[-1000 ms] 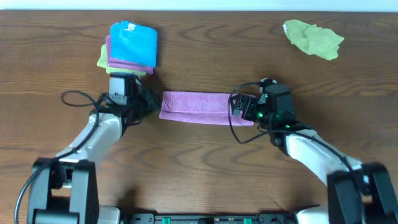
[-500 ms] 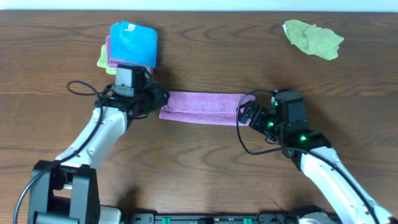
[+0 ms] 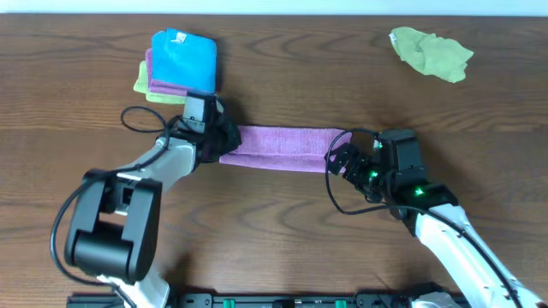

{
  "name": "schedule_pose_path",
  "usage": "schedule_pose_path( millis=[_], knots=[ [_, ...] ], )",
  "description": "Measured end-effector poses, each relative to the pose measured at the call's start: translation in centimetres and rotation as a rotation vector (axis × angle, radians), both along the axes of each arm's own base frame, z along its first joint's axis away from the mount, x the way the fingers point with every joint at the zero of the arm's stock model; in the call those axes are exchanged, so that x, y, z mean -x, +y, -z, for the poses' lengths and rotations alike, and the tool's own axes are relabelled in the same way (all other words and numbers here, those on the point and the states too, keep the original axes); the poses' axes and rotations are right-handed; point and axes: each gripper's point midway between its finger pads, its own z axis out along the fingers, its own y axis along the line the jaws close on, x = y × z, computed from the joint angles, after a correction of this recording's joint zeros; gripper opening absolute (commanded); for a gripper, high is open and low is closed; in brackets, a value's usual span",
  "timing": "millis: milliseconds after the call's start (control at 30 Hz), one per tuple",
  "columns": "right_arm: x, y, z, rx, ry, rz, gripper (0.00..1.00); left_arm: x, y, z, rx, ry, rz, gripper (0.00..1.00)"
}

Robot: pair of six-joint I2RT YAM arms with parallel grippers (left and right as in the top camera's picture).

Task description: Fold the cloth

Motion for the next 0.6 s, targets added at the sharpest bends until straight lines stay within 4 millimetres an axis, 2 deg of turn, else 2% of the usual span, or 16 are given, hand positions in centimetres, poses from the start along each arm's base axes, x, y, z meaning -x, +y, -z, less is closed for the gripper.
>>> schedule_pose_path(
  millis=[100, 500, 600],
  knots=[
    [0.0, 0.0, 0.4, 0.004, 0.012, 0.001, 0.99, 0.3, 0.0, 1.1, -0.003, 0.029, -0.006, 0.06],
    [-1.7, 0.3, 4.1, 0.018, 0.057, 0.010, 0.99, 0.2, 0.1, 1.1, -0.003, 0.038, -0.013, 0.06],
    [-2.1, 0.4, 4.9, 0.018, 0.065, 0.014, 0.97, 0.4, 0.2, 1.2, -0.008, 0.048, -0.014, 0.06]
  ],
)
